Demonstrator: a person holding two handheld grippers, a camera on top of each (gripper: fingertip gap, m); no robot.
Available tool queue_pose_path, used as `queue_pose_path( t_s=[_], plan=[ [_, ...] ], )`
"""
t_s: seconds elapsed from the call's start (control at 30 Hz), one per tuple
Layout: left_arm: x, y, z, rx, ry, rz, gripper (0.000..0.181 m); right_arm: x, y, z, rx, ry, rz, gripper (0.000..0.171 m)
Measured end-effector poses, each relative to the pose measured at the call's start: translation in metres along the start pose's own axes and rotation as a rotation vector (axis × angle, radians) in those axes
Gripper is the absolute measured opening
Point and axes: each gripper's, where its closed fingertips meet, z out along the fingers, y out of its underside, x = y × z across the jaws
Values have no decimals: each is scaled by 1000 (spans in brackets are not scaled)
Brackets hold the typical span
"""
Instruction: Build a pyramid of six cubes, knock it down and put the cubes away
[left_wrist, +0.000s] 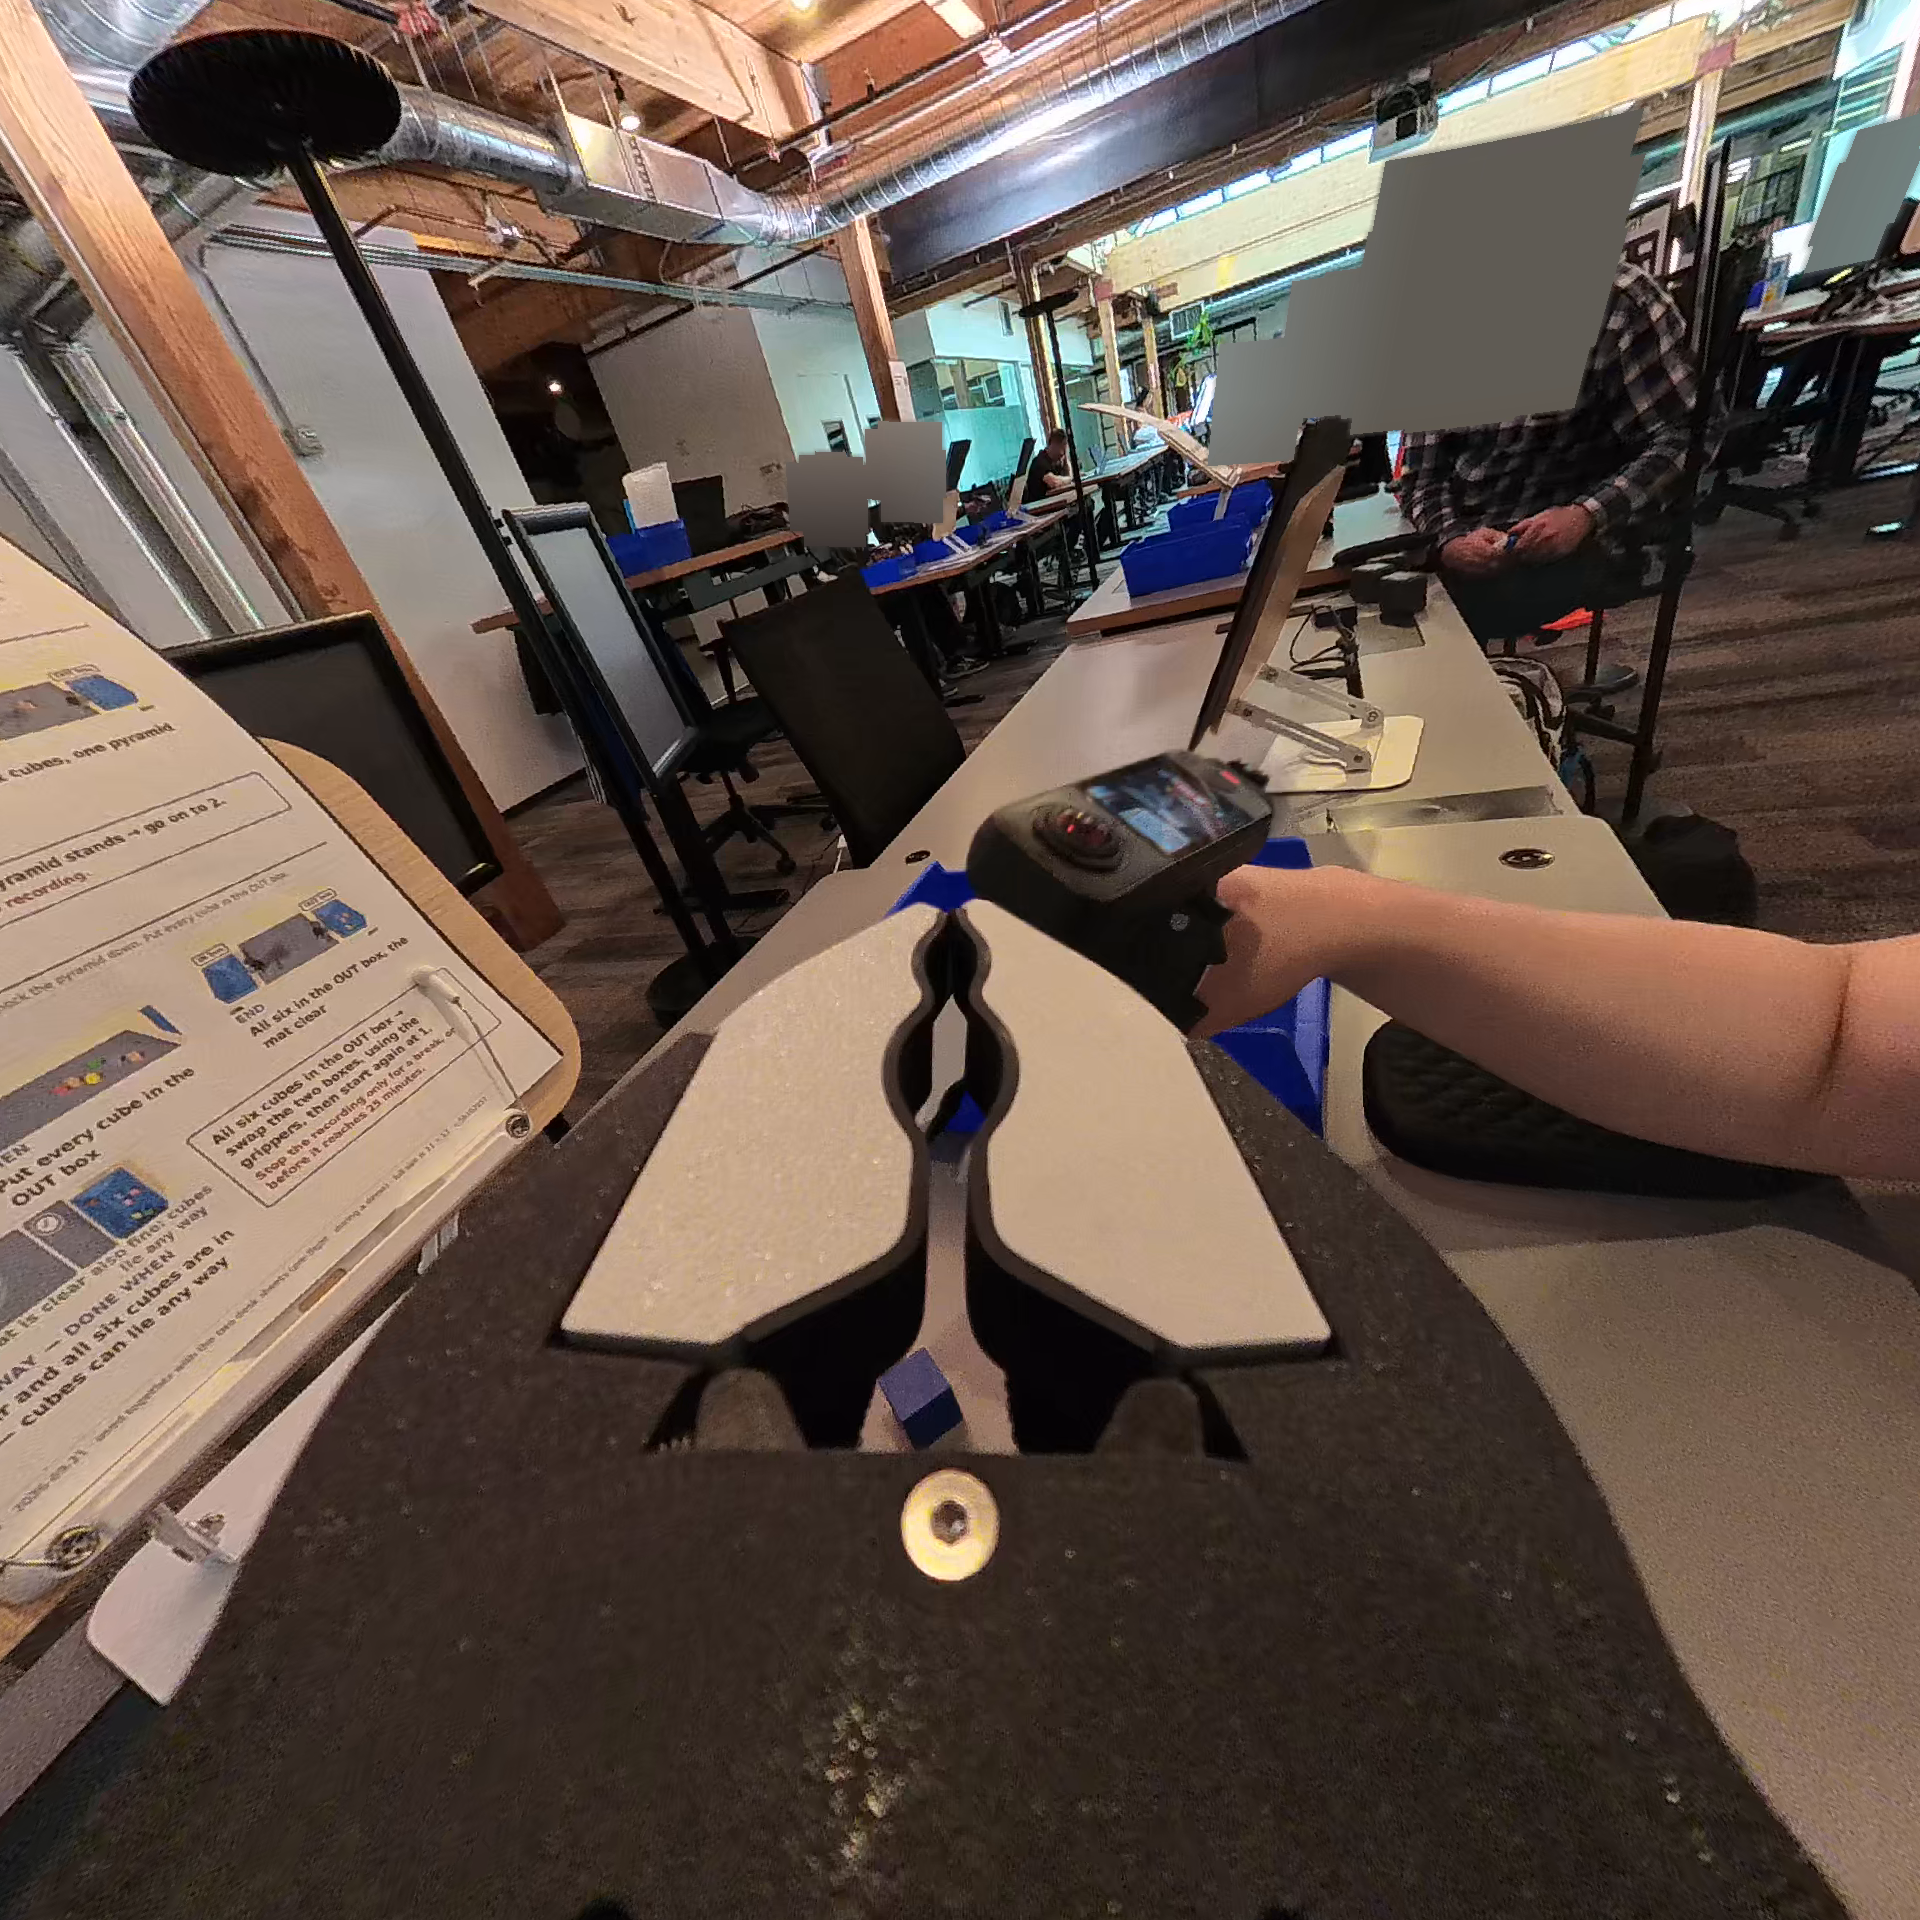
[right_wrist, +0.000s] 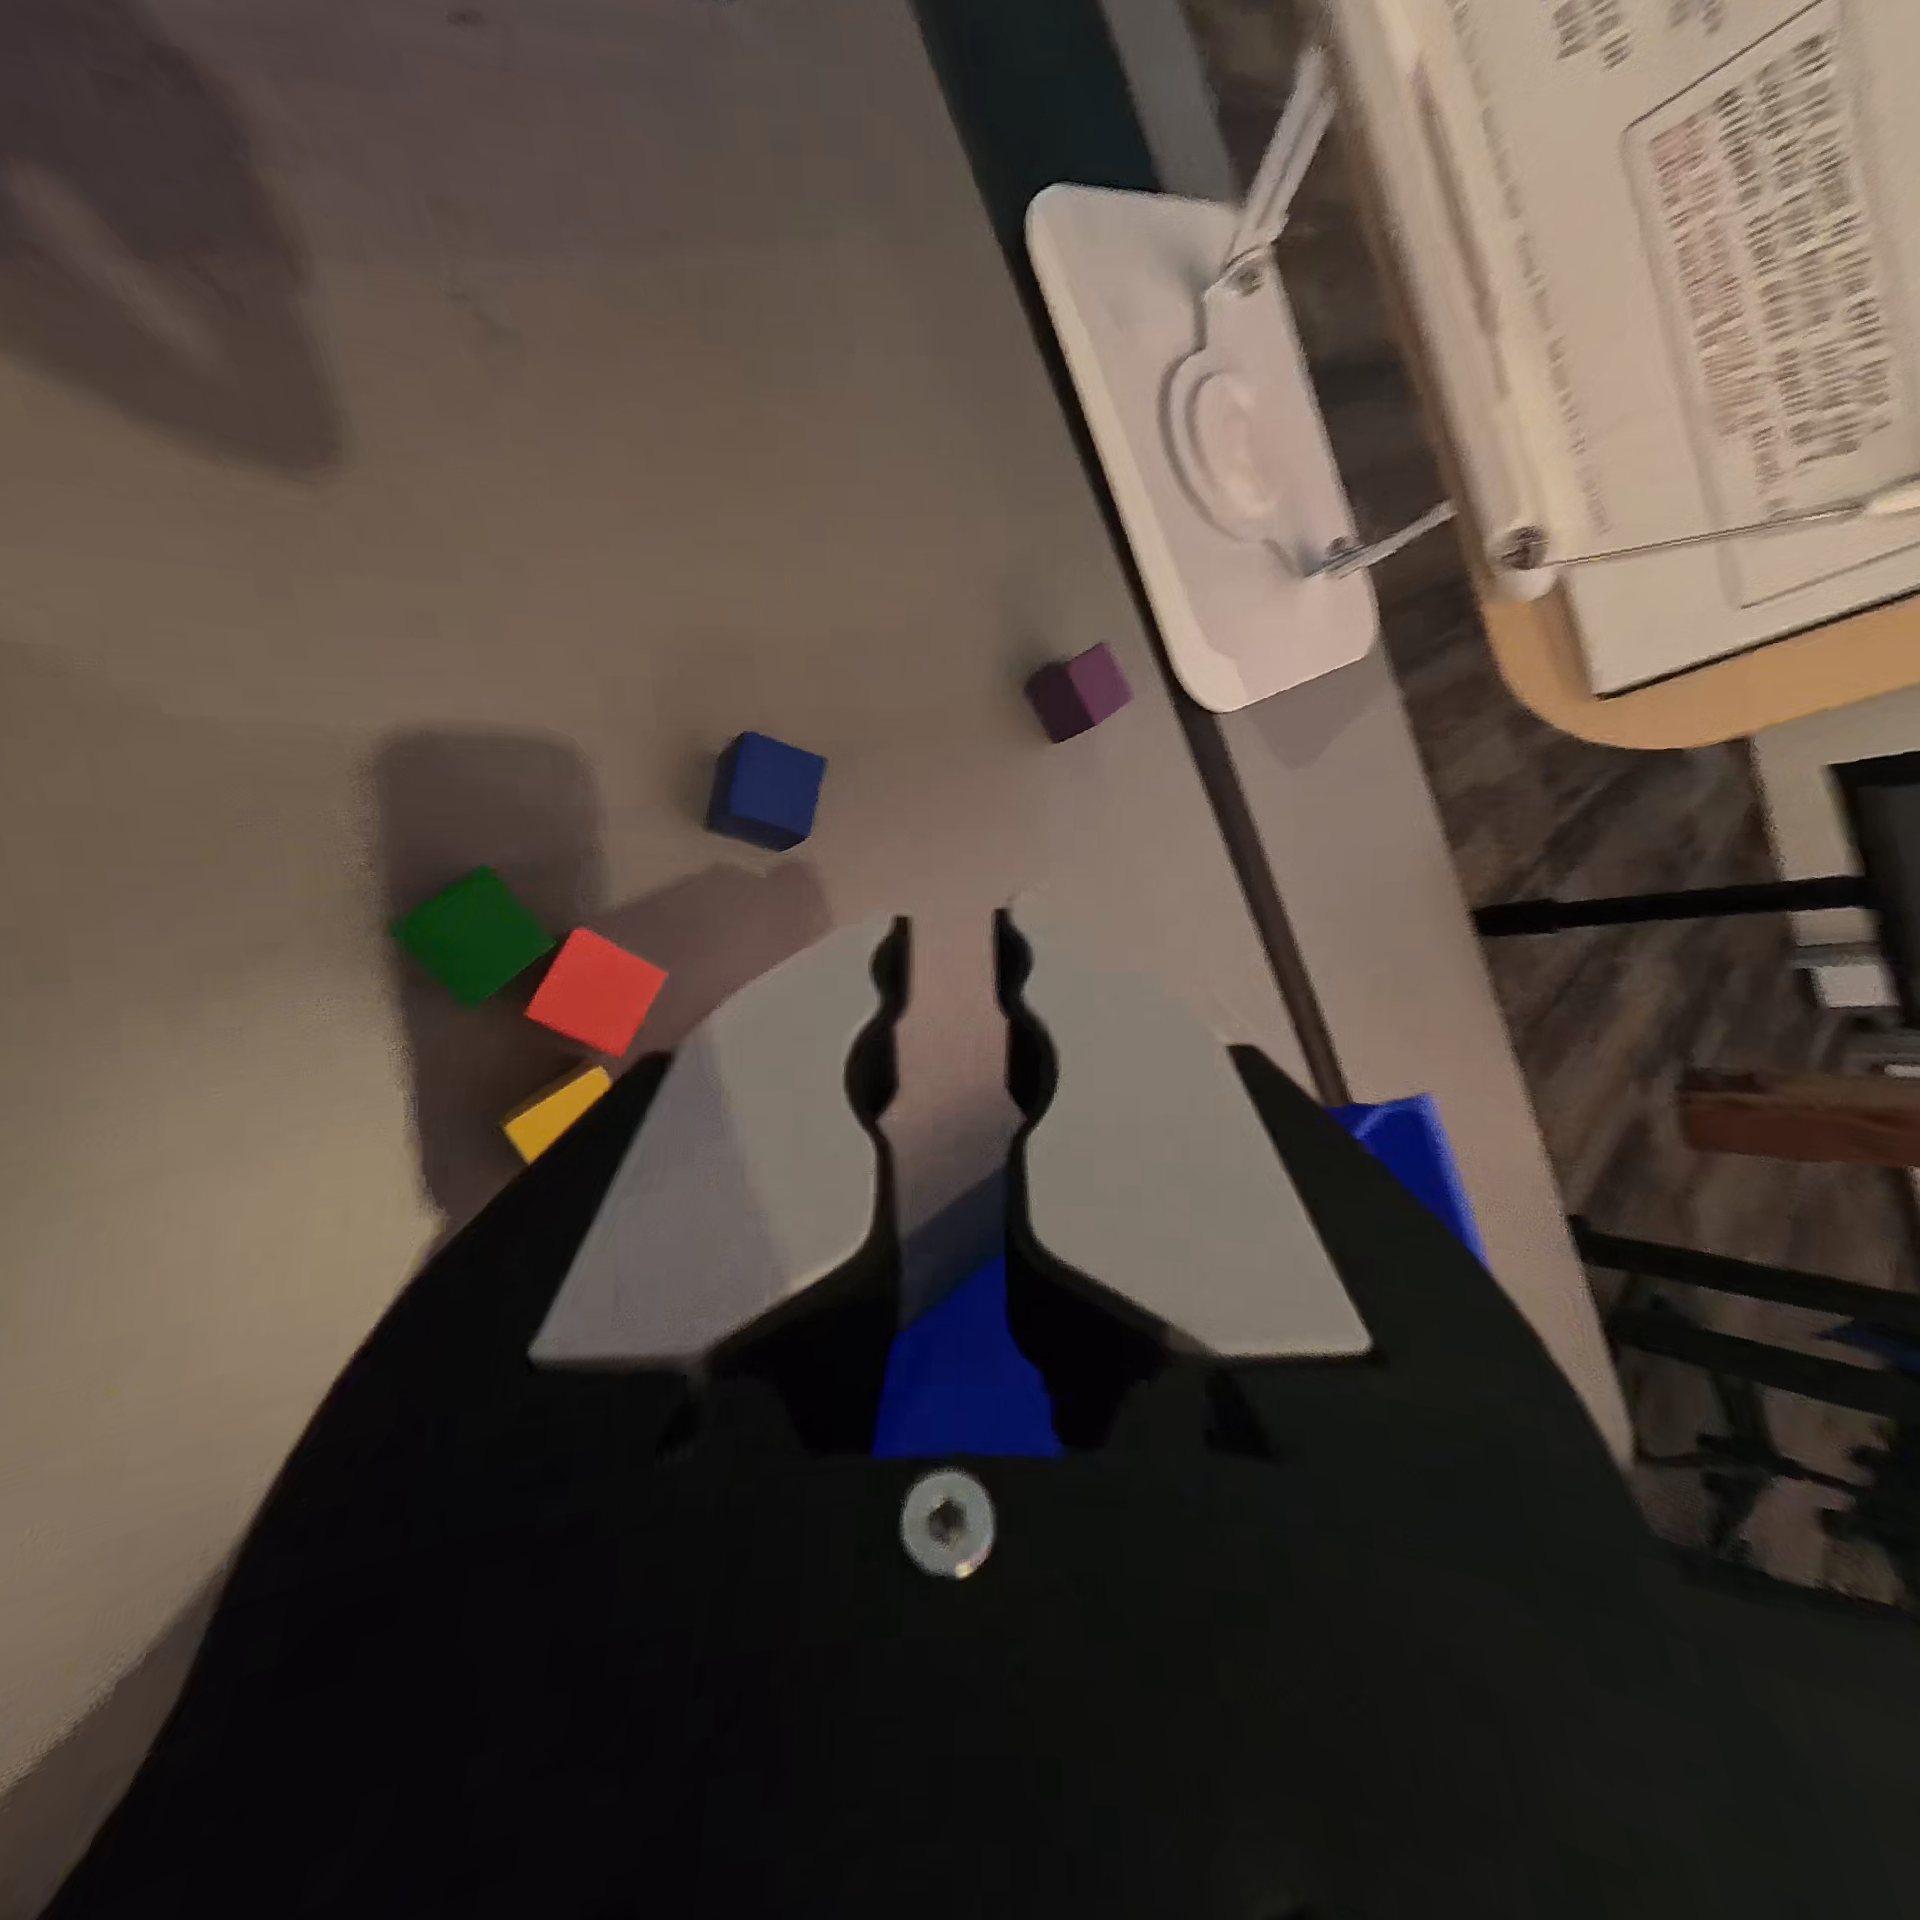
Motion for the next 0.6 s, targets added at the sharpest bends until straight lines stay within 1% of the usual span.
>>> queue_pose_path(
  t_s=[0.03,0.07,0.1,0.17,0.2,0.27,0.37,0.5,0.6],
  plan=[
    [1,1,1,-5,1,4,0,-11,7,7,-32,-67,-20,35],
    [1,2,2,-10,3,6,0,-18,18,14,-90,-102,-53,40],
    [2,4,3,-16,6,8,0,-19,31,21,-166,-92,-90,42],
    [4,7,5,-27,12,14,0,-14,53,32,-302,-45,-161,42],
    [4,8,6,-29,15,20,0,-17,60,37,-340,-58,-176,42],
    [5,10,7,-38,13,28,0,-28,68,46,-378,-117,-155,42],
    [6,12,9,-49,17,33,0,-29,78,51,-440,-131,-127,41],
    [7,14,10,-56,25,35,0,-37,85,50,-496,-167,-133,36],
    [8,17,12,-69,28,39,0,-40,89,52,-535,-173,-115,41]
  ],
)
